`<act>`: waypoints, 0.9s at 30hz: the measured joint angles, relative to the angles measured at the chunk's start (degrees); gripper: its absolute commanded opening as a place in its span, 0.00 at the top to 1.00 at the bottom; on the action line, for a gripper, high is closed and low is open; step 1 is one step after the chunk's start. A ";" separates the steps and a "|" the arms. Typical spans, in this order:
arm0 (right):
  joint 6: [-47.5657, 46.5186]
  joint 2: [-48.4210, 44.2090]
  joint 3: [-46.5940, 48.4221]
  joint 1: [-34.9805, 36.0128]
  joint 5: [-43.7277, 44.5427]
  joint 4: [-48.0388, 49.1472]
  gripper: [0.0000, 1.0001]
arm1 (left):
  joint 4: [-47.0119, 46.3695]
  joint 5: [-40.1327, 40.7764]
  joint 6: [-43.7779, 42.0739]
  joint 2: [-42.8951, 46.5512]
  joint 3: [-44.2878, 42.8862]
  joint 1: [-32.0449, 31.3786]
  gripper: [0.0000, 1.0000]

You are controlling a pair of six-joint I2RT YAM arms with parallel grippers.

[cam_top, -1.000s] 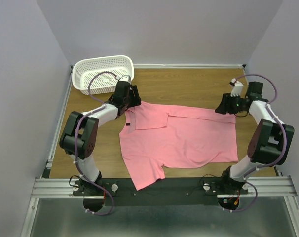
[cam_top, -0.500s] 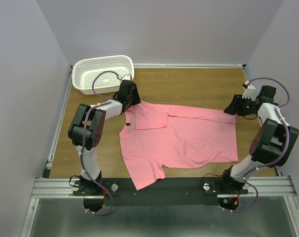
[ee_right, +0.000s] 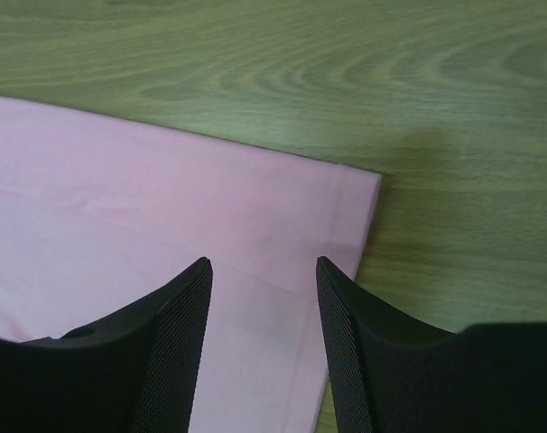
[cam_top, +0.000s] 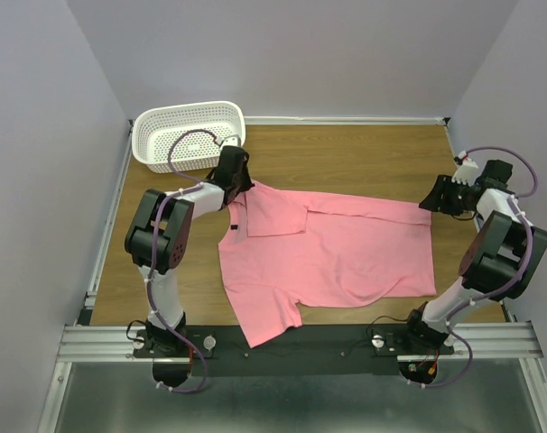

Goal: Fold and stack the t-shirts
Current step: Fold the tshirt

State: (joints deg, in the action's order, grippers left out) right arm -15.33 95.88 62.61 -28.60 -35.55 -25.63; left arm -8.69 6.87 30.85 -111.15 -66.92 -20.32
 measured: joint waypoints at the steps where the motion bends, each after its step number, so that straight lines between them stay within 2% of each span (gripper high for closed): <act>1: 0.31 0.52 0.11 -0.04 0.44 0.26 0.44 | -0.24 0.15 0.00 0.44 0.35 0.00 0.92; 13: 3.61 11.93 6.29 -0.28 5.05 2.93 0.48 | -1.97 1.38 -0.39 2.95 1.90 0.33 0.92; 23: 4.92 15.15 7.98 -0.26 4.61 3.63 0.61 | -2.08 1.51 -0.87 2.95 2.25 1.38 0.92; 27: 5.27 15.78 7.98 -0.15 3.54 3.69 0.72 | -2.12 1.51 -1.03 2.95 2.25 1.79 0.92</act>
State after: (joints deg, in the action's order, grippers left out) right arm -10.07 111.66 70.59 -28.75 -32.01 -21.93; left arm -10.81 8.38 29.82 -108.20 -64.66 -18.52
